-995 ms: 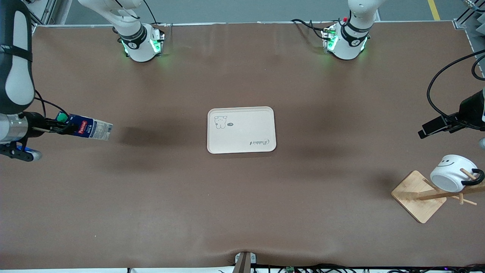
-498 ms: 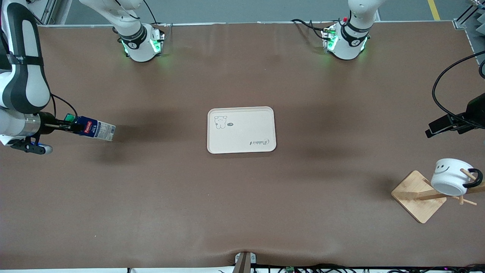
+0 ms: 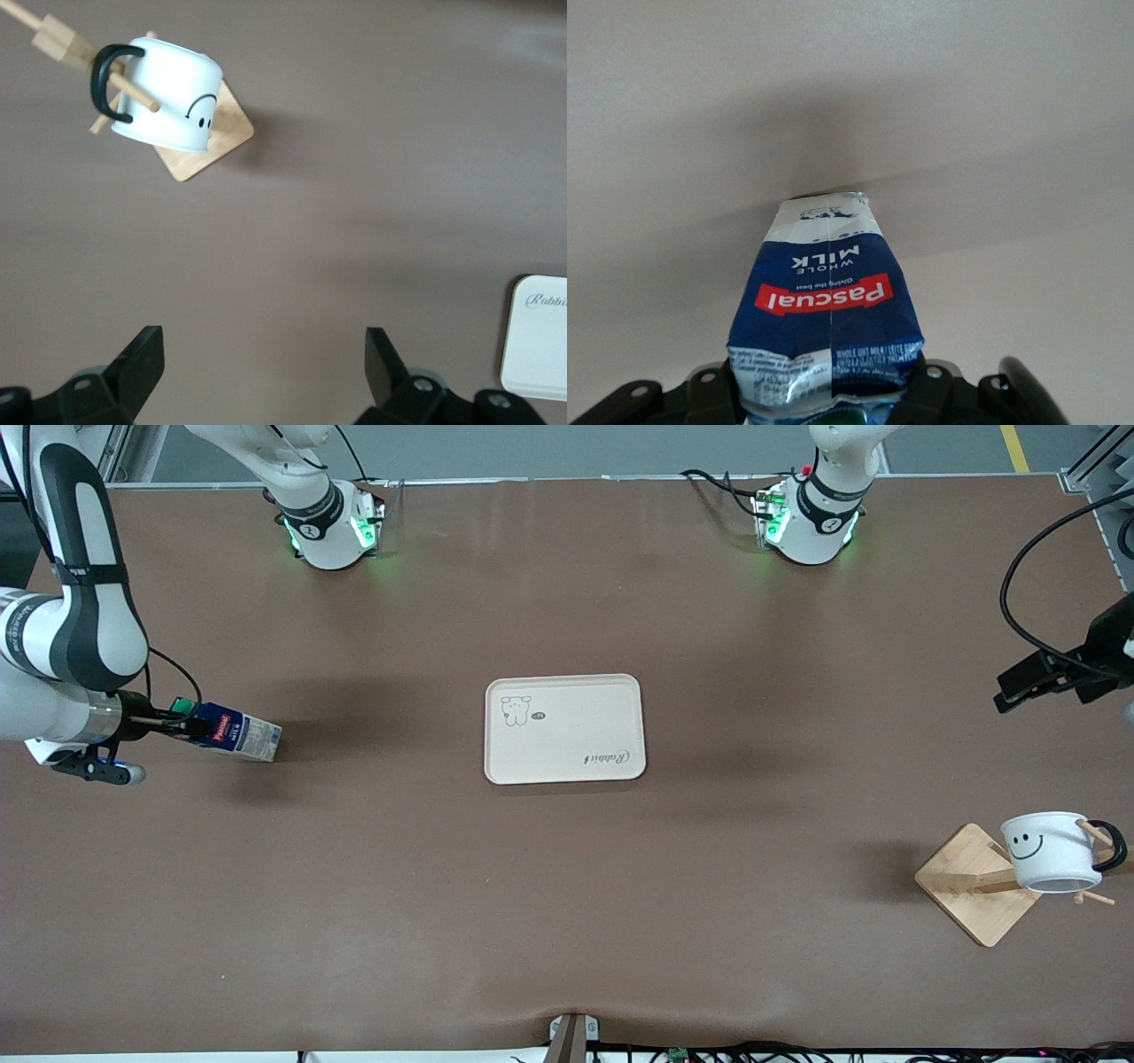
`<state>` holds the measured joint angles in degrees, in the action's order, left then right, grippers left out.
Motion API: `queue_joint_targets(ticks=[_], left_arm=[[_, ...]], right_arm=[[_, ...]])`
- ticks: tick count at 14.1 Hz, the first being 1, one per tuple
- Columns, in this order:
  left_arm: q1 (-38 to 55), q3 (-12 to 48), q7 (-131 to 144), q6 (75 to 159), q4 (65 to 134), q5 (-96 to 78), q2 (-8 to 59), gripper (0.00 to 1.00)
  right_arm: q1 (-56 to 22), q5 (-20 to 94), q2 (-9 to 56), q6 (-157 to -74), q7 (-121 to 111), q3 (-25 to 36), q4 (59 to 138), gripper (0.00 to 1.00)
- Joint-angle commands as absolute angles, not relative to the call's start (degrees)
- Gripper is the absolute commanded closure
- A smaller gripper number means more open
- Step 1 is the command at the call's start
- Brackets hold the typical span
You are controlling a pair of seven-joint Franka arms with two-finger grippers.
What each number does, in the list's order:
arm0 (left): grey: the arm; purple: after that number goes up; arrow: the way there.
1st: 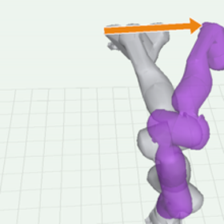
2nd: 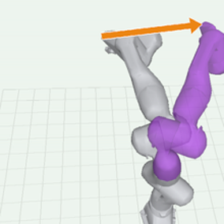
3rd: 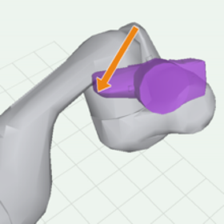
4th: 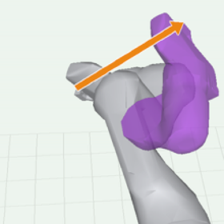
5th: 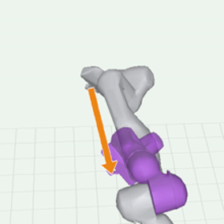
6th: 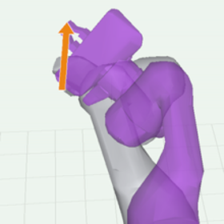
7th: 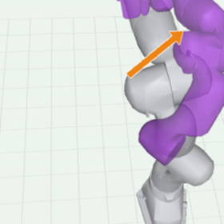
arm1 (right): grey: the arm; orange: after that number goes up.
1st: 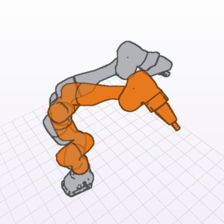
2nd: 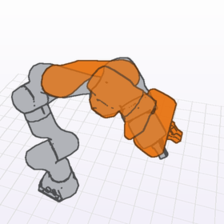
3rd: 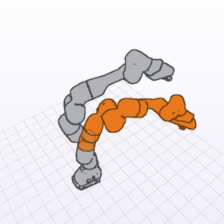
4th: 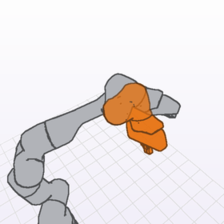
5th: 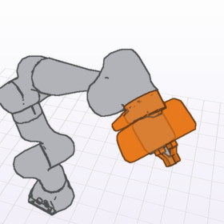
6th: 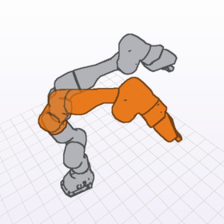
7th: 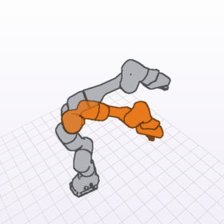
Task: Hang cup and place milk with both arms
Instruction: 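Lower the milk carton onto the table and open the right gripper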
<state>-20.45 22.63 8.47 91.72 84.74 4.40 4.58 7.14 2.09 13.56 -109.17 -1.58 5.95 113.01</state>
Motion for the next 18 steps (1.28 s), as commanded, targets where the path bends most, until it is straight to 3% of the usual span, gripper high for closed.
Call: queue_joint_targets(ticks=[1, 2, 3, 4, 5, 7, 8, 10, 18], left_arm=[[-13.6, 15.2, 7.6, 89.0, 85.7, 4.2, 1.3, 0.0], [-11.5, 12.9, 7.6, 88.4, 86.1, 3.0, 0.4, 0.0], [-9.3, 10.9, 7.6, 87.5, 86.4, 2.7, -0.2, 0.0], [-7.0, 8.7, 7.5, 87.0, 86.4, 2.7, -0.5, 0.0], [-4.6, 6.7, 7.5, 86.2, 86.4, 2.7, -0.7, 0.0], [-1.9, 4.1, 7.7, 85.8, 86.5, 2.6, -1.5, 0.0], [-0.4, 3.1, 7.6, 84.8, 86.7, 2.6, -1.9, 0.0], [2.5, 0.1, 7.9, 84.1, 86.7, 2.6, -2.7, 0.0], [1.9, 0.3, 8.4, 84.0, 88.9, 1.9, -4.2, 0.0]], right_arm=[[7.8, 1.3, 11.7, -109.4, -1.7, 5.3, 114.7, 0.8], [7.7, 1.3, 11.7, -109.1, -1.7, 5.2, 114.6, 0.78], [7.6, 1.3, 11.6, -109.0, -1.4, 5.2, 114.6, 0.63], [7.6, 1.3, 11.6, -108.5, -1.1, 5.2, 114.4, 0.41], [7.6, 1.4, 11.7, -108.0, -1.1, 5.2, 114.2, 0.4], [7.6, 1.4, 11.6, -107.5, -1.1, 5.1, 113.6, 0.12], [7.6, 1.4, 11.7, -106.9, -1.1, 5.1, 113.1, 0.05], [7.5, 1.7, 11.7, -105.7, -1.1, 5.0, 112.6, 0.05], [7.4, 2.0, 11.7, -104.3, -1.1, 4.9, 111.7, 0.0]])
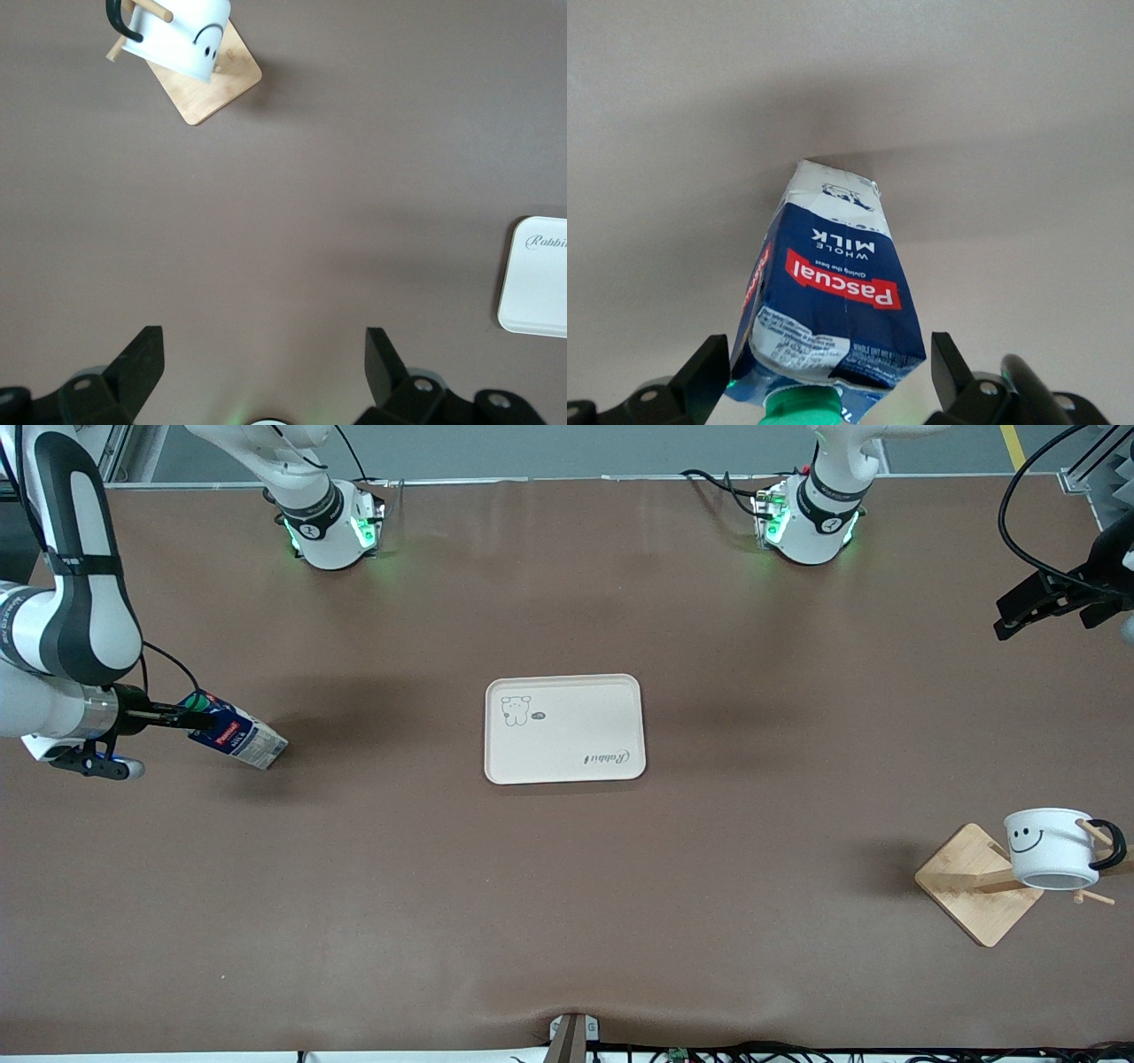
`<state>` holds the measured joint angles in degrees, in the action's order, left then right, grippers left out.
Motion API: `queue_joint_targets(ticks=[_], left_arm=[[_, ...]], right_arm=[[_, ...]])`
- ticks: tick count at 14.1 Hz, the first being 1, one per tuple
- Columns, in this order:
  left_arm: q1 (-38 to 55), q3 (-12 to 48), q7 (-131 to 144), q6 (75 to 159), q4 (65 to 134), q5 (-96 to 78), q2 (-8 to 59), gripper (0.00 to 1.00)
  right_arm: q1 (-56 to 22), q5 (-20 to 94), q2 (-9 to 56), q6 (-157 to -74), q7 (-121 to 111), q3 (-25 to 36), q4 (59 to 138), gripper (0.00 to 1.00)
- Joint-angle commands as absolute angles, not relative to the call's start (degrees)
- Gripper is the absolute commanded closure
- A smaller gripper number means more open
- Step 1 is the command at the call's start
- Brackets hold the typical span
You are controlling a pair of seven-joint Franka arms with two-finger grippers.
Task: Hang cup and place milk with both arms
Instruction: 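Lower the milk carton onto the table and open the right gripper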
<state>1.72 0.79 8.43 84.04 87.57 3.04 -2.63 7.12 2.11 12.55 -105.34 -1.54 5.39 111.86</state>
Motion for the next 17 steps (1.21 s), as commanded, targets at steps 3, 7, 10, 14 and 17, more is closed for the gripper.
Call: queue_joint_targets(ticks=[3, 7, 10, 14, 17], left_arm=[[1.8, 0.3, 8.4, 84.1, 88.9, 1.9, -4.4, 0.0], [1.8, 0.3, 8.4, 84.6, 88.8, 1.9, -4.9, 0.0], [1.8, 0.2, 8.4, 84.6, 88.8, 1.8, -5.3, 0.0], [1.8, 0.1, 8.4, 85.4, 88.9, -0.2, -5.4, 0.0], [1.9, 0.2, 8.4, 85.3, 88.9, -0.2, -5.4, 0.0]], right_arm=[[6.1, 2.0, 11.7, -99.4, -1.1, 4.8, 107.3, 0.0], [2.6, 1.1, 14.1, -83.6, -1.4, 4.9, 92.0, 0.0], [1.6, -0.8, 14.2, -83.5, -1.6, 4.9, 84.9, 0.0], [-0.6, -1.6, 18.8, -89.7, -1.3, 4.9, 77.2, 0.0], [-0.7, -4.4, 18.9, -89.9, -1.0, 5.2, 76.0, 0.0]])
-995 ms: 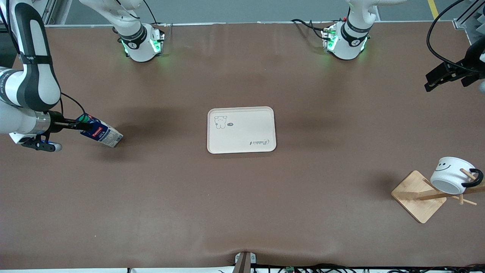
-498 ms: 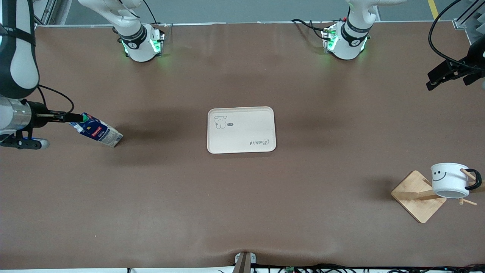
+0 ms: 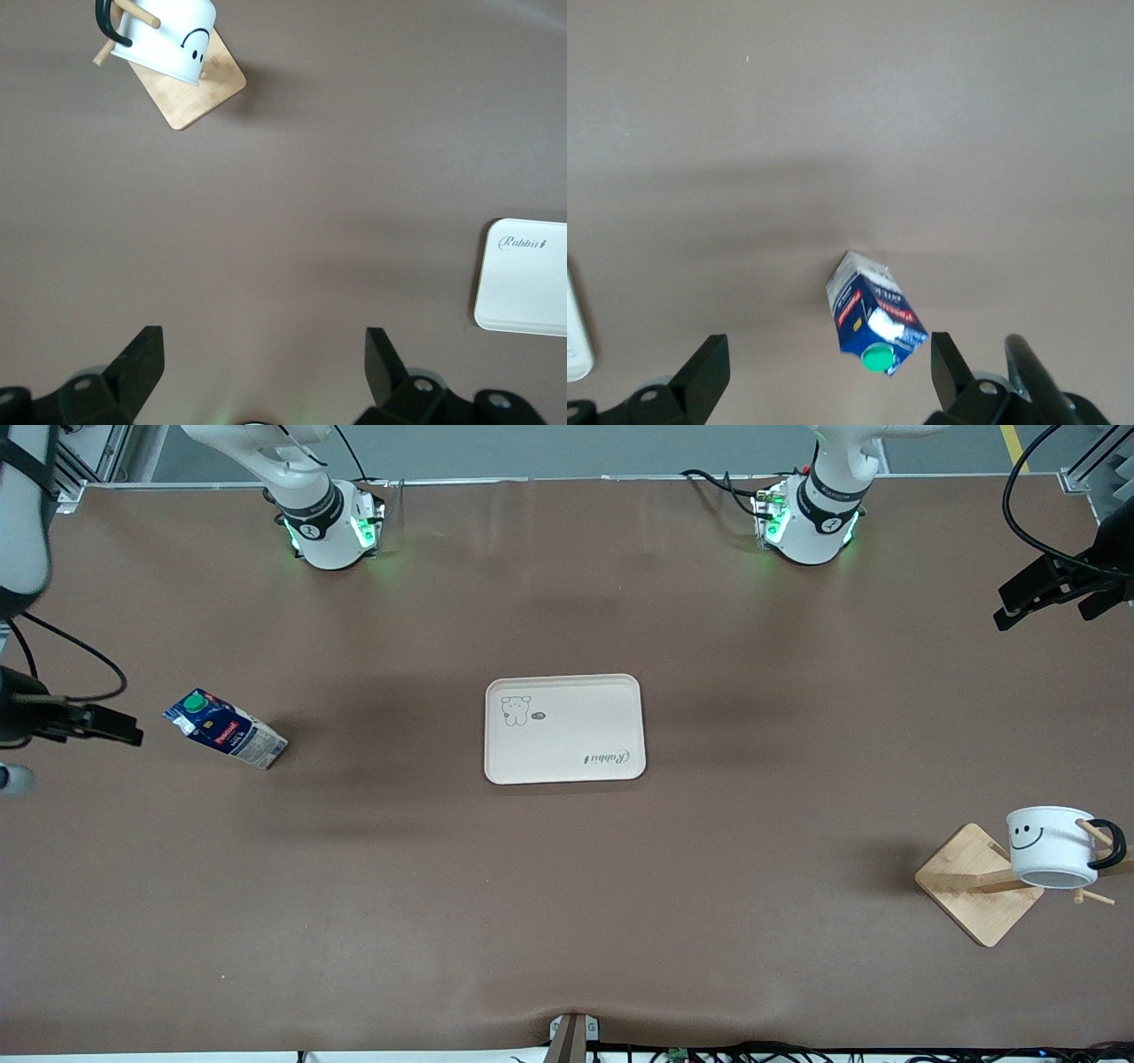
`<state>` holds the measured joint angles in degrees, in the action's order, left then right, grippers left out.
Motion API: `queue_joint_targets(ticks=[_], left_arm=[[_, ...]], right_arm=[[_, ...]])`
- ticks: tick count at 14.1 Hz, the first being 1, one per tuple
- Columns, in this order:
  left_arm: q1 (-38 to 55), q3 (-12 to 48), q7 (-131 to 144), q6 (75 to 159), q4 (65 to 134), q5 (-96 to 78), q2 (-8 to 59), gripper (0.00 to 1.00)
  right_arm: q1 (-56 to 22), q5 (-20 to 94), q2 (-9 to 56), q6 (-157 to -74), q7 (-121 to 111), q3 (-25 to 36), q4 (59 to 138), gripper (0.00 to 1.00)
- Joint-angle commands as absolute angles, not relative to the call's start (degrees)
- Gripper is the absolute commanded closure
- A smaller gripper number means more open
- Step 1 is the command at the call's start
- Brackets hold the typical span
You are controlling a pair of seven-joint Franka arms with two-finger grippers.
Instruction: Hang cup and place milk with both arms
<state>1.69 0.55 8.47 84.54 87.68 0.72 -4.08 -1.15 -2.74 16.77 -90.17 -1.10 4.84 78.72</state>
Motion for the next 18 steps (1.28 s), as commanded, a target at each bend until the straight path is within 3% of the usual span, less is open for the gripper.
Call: queue_joint_targets(ticks=[1, 3, 8, 16, 18], left_arm=[[2.0, 0.4, 8.7, 85.0, 88.9, -0.2, -5.4, 0.0], [2.0, 1.8, 9.8, 84.6, 88.8, -0.2, -5.5, 0.0], [2.3, 3.8, 11.2, 83.9, 88.9, -0.4, -6.2, 0.0], [2.2, 4.5, 11.4, 84.1, 88.6, -0.5, -5.4, 0.0], [2.1, 4.5, 11.4, 84.1, 88.4, -0.4, -5.4, 0.0]], right_arm=[[-0.4, -4.0, 18.9, -91.8, -0.9, 5.1, 75.9, 0.0], [-0.6, -4.6, 19.3, -98.7, -1.0, 4.9, 75.2, 0.0], [1.9, -4.3, 19.3, -99.0, -2.0, 4.9, 72.3, 0.0], [-0.3, -1.9, 16.4, -96.9, -1.9, 4.7, 69.4, 0.0], [-0.3, -2.0, 12.3, -85.5, -2.1, 4.8, 71.3, 0.0]])
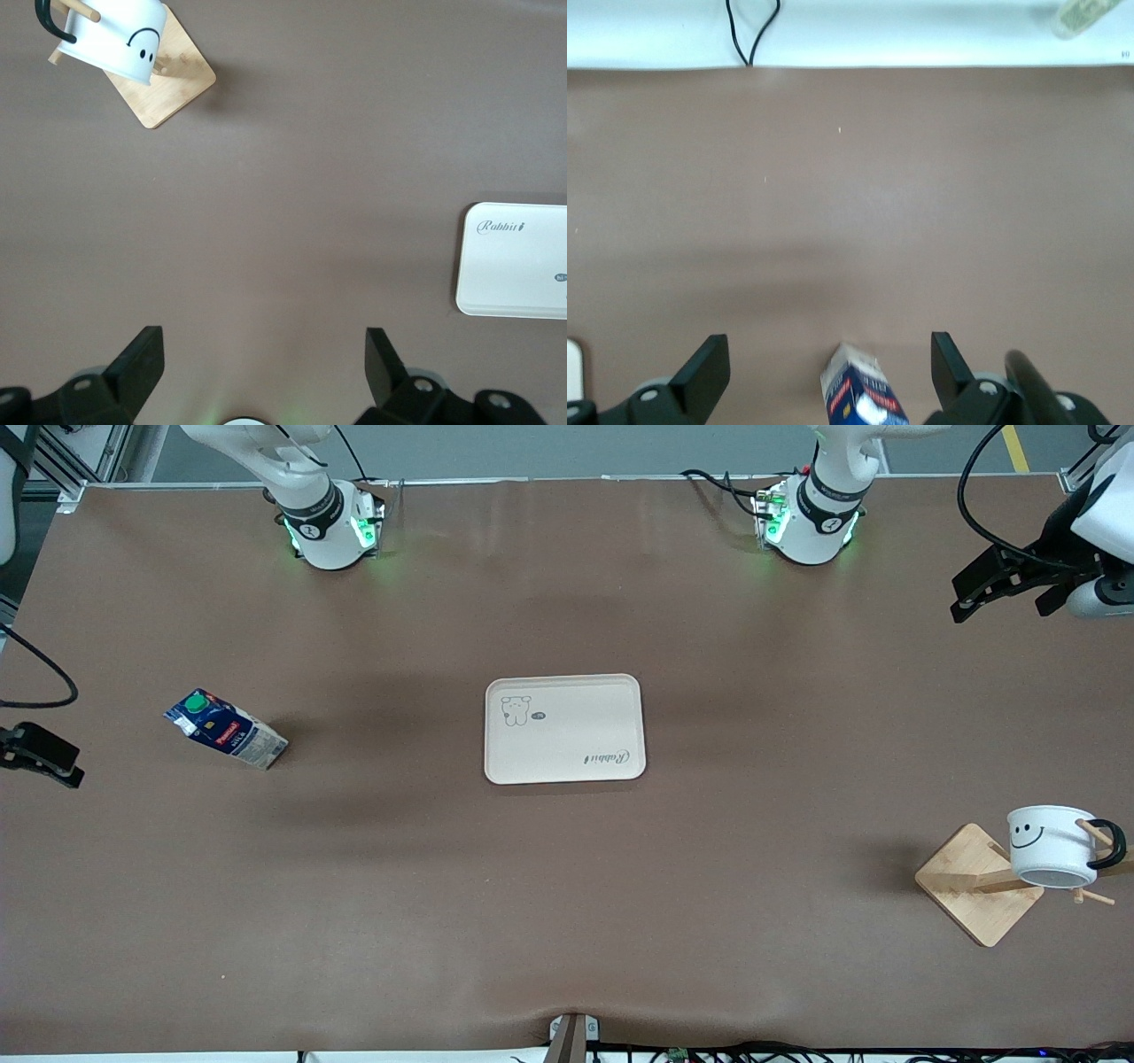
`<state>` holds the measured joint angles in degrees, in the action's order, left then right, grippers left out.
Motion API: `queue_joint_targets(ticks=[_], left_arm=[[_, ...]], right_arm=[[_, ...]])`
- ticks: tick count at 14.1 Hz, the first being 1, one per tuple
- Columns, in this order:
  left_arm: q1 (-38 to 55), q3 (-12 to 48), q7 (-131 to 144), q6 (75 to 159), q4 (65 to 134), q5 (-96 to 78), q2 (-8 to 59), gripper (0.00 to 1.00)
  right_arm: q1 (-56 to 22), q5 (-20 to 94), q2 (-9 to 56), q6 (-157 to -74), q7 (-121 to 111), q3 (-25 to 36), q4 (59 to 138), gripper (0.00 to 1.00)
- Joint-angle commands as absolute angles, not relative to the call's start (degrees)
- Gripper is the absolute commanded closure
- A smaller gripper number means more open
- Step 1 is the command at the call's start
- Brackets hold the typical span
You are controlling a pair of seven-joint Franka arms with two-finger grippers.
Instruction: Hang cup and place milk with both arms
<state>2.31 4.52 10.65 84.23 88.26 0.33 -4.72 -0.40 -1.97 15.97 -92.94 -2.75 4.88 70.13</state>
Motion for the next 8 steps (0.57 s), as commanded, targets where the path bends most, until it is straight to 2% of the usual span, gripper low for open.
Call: queue_joint_targets(ticks=[1, 2, 6, 8], left_arm=[[2.1, 4.5, 11.6, 84.1, 88.4, -0.4, -5.0, 0.0], [2.1, 4.5, 11.6, 84.1, 88.2, -0.4, -4.9, 0.0], [2.2, 4.4, 11.4, 84.1, 88.2, 0.4, -4.8, 0.0], [2.1, 4.4, 10.6, 84.0, 88.2, 0.5, -4.2, 0.0]], right_arm=[[-0.2, -2.2, 10.7, -81.9, -1.8, 4.8, 72.8, 0.0], [0.3, -1.7, 8.2, -79.3, -1.5, 4.8, 75.5, 0.0], [1.0, -0.9, -2.8, -78.7, -1.5, 4.7, 84.8, 0.0], [0.1, -0.8, -4.5, -79.5, -1.5, 4.2, 87.7, 0.0]])
